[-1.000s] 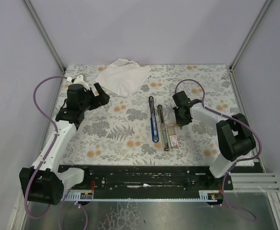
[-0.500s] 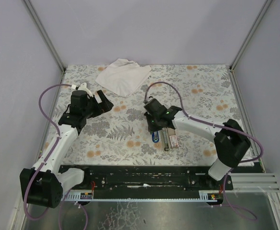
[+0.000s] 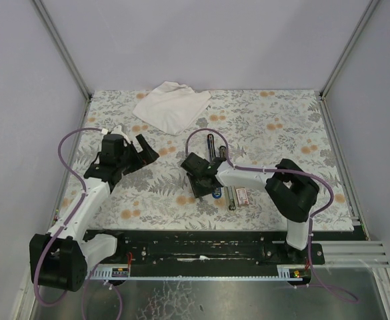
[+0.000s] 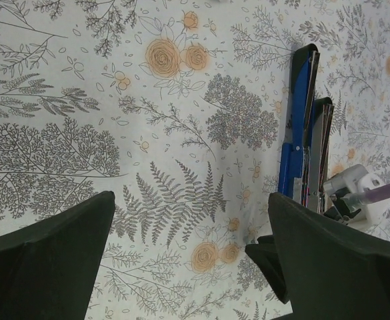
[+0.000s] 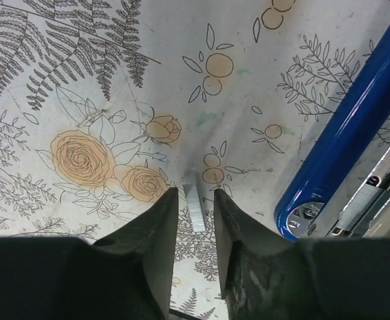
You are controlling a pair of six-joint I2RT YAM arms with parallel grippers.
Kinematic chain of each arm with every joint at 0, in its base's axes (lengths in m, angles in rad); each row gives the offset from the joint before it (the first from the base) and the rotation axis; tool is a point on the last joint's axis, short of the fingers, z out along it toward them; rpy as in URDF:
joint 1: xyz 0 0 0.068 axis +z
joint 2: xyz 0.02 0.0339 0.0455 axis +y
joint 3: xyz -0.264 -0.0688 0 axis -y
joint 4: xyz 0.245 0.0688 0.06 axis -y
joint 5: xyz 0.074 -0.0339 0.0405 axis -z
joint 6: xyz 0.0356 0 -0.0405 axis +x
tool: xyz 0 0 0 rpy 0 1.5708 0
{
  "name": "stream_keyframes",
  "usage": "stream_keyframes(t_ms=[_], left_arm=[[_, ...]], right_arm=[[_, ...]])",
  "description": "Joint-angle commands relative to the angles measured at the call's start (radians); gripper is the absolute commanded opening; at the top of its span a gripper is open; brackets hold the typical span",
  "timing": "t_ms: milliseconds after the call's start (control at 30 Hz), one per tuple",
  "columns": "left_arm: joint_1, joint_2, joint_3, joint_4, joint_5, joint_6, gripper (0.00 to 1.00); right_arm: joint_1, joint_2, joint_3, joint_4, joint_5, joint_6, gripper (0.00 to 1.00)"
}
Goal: Load the staples into the stapler
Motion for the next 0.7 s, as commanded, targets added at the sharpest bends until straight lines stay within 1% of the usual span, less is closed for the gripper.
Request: stream_keyframes(t_ms=[0, 100, 200, 300, 400, 533, 667], left_arm=[[-0.012, -0.016, -0.023, 0.06, 0.019, -0.034, 0.97], [-0.039, -0.017, -0.055, 0.079, 0.023, -0.07, 0.96], [-0.086, -0.019, -0.099, 0.113, 0.023, -0.128, 0.93], [-0.17, -0.02, -0.143, 0.163, 0.014, -0.216, 0.89], [-0.296, -0.011, -0.179, 0.216, -0.028, -0.323, 0.84], [-0.453, 0.04, -0.202, 0.28, -0.08, -0.454, 0.74], [-0.54, 0.116, -0.189, 0.292, -0.136, -0.522, 0.64]], right_arm=[[0.013, -0.015, 0.058, -0.02, 0.052, 0.022, 0.39], [0.012, -0.044, 0.058, -0.034, 0.077, 0.009, 0.46], [0.012, -0.1, 0.048, -0.057, 0.128, -0.009, 0.51], [-0.005, -0.178, 0.008, -0.069, 0.171, -0.03, 0.53], [-0.054, -0.256, -0.064, -0.056, 0.175, -0.047, 0.55], [-0.132, -0.324, -0.157, -0.015, 0.153, -0.066, 0.55], [-0.176, -0.376, -0.22, 0.026, 0.137, -0.084, 0.56]])
